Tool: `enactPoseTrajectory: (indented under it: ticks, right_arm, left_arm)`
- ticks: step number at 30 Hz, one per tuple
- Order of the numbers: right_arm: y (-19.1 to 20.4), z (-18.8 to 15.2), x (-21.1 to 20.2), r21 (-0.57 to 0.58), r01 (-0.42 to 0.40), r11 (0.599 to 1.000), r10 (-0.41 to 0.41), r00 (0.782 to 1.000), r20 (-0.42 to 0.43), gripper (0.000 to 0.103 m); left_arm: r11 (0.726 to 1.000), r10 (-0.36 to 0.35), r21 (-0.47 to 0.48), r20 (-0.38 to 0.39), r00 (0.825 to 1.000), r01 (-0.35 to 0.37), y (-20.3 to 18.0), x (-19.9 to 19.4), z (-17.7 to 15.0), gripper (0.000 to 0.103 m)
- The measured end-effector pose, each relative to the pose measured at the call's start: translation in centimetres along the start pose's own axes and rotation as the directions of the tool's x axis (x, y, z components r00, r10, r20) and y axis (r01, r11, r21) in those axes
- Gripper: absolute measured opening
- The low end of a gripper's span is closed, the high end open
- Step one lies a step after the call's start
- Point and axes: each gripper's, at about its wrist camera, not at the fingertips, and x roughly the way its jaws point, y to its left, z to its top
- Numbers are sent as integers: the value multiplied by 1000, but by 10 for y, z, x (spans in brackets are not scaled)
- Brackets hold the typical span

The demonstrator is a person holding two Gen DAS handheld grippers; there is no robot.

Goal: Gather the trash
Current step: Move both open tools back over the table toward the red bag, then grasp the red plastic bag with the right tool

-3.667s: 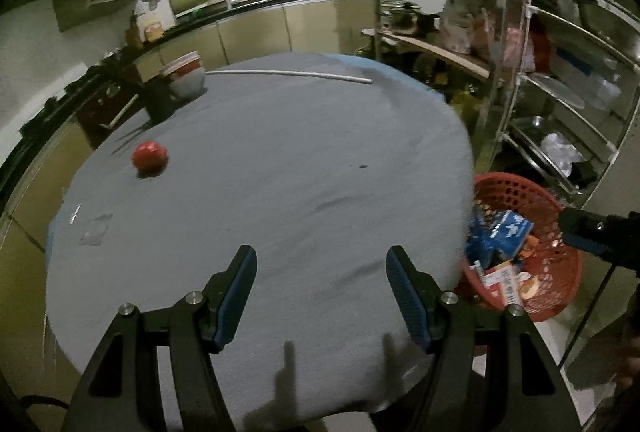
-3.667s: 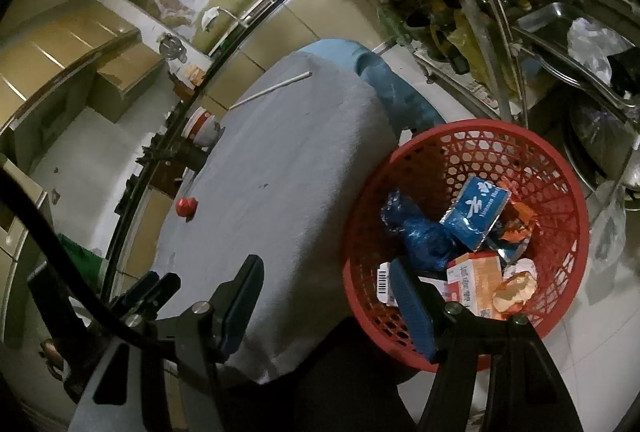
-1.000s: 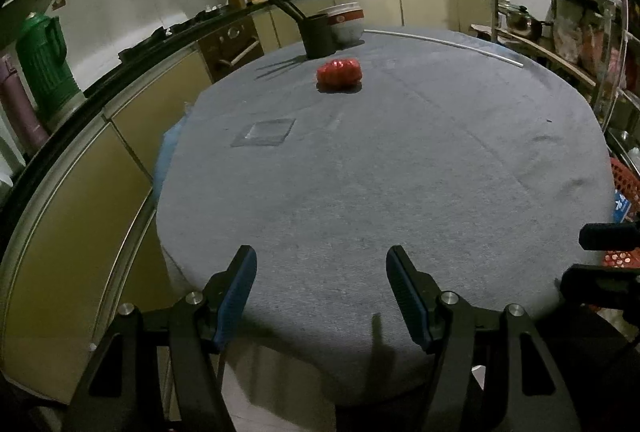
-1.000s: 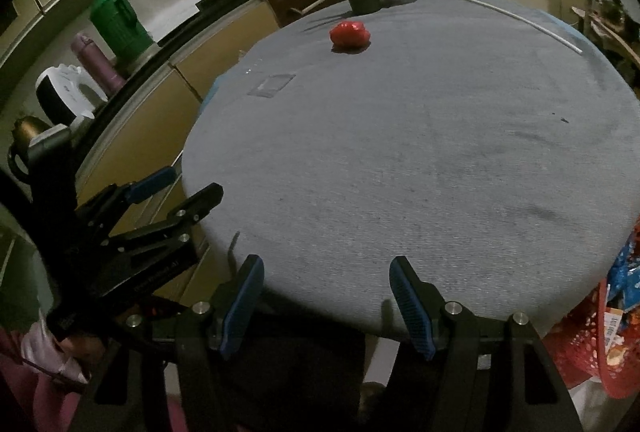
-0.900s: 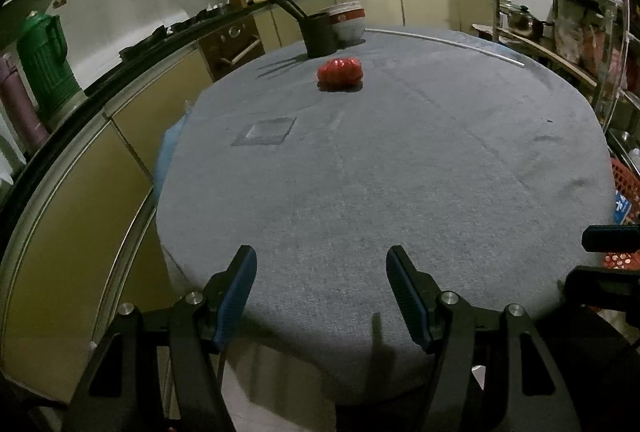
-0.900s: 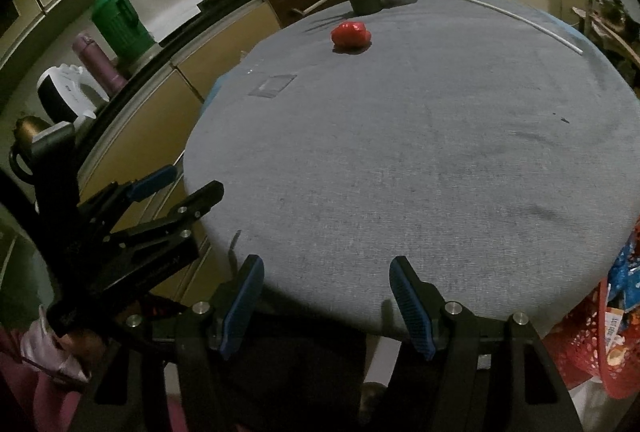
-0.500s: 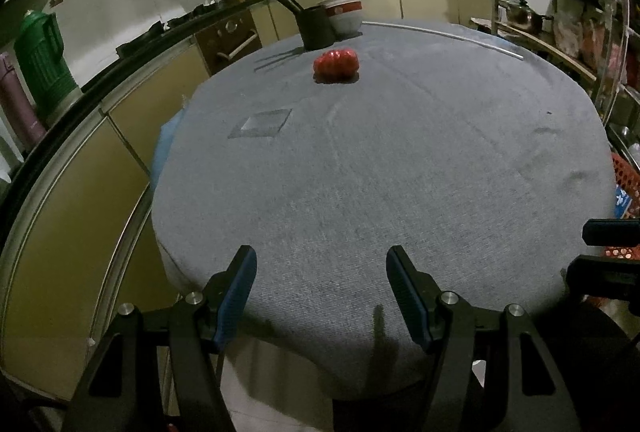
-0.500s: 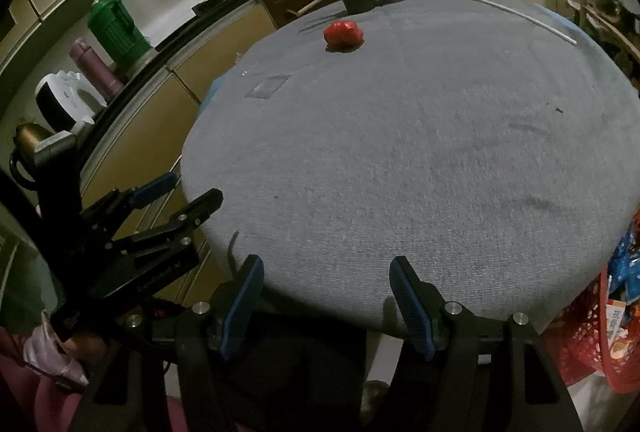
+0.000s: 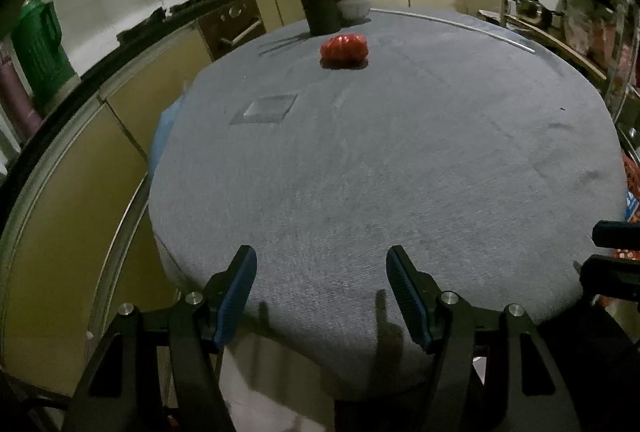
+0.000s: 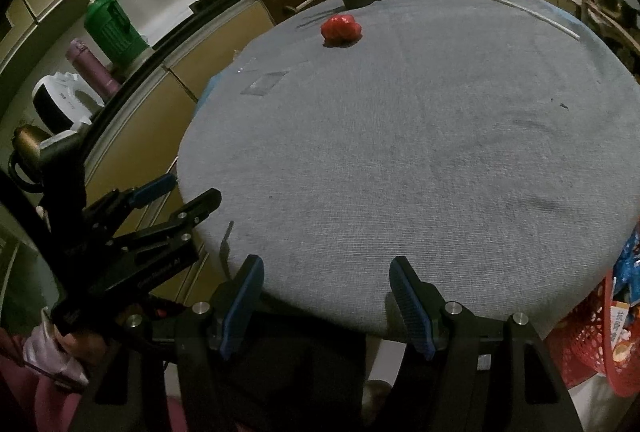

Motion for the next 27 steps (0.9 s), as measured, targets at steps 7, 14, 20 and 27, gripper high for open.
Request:
enactPoseTrajectory:
  ticks: [7,14,20,27]
  right_arm:
    - [-23,10,8,58,9,998,-9,1000,2,69]
    - [-42,51,21,64,24,998,-26,999,31,69]
    - [-43,108,46,24,16,1000,-18,997,75,69]
    - [-36,183,87,-5,-15,1000,16,993,113,69]
  left_arm:
    - [999,34,-16,-8,999,-34,6,17,15,68]
    - [995,77,-69,-4,997,-77,28,39,40,68]
    - [985,101,-135,-39,994,-106,51,60,51,68]
    - [977,89,-185,-71,993,-101,75,80,73,68]
